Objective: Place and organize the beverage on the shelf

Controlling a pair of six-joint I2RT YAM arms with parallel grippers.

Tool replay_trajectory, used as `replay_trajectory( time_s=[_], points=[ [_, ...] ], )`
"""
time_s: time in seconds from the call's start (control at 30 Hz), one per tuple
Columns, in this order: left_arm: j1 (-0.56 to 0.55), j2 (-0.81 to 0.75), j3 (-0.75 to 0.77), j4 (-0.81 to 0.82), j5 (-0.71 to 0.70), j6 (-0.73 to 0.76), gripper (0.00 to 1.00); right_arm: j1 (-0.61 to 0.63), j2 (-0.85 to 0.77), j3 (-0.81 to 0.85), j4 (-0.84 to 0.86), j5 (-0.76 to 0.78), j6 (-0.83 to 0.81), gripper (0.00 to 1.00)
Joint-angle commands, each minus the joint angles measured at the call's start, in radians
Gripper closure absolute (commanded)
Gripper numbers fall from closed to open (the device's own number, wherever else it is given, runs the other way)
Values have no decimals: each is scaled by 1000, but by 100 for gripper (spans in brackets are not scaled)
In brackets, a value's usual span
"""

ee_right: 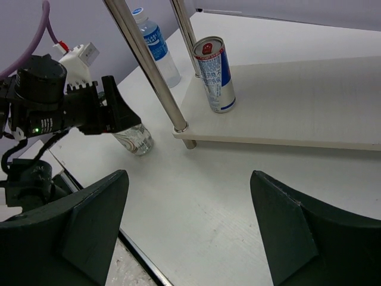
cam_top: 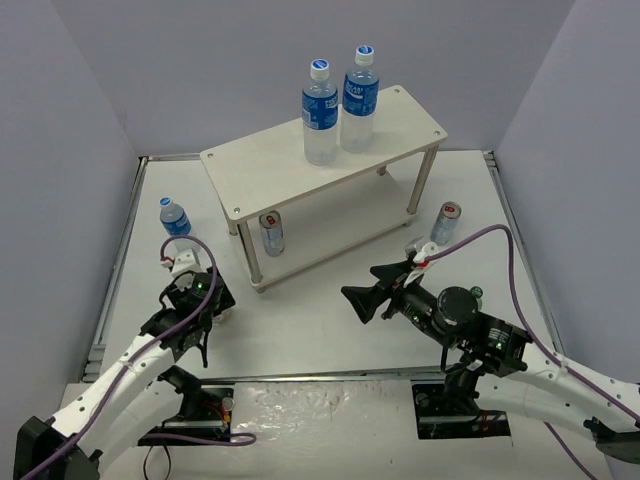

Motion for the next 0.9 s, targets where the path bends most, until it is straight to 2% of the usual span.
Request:
replay_trajectory(
  time_s=[0.0,0.23,0.37,0.53,0.67,0.87],
  points=[
    [-101,-11,38,-42,39,-25,98,7,-8,63,-9,35,12,21],
    [-331,-54,66,-100,-4,-77,98,7,-34,86,-50,48,18,22],
    [-452,-10,87,-102,-15,-87,98,8,-52,89,-69,55,24,21],
    [-642,53,98,-47,-101,-107,98,8,-74,97,-90,65,24,22],
    [-793,154,136,53,-139,-65,98,7,-77,103,-102,72,23,21],
    [-847,390,287,220,-101,54,98,8,-100,92,-122,107,18,21]
  ],
)
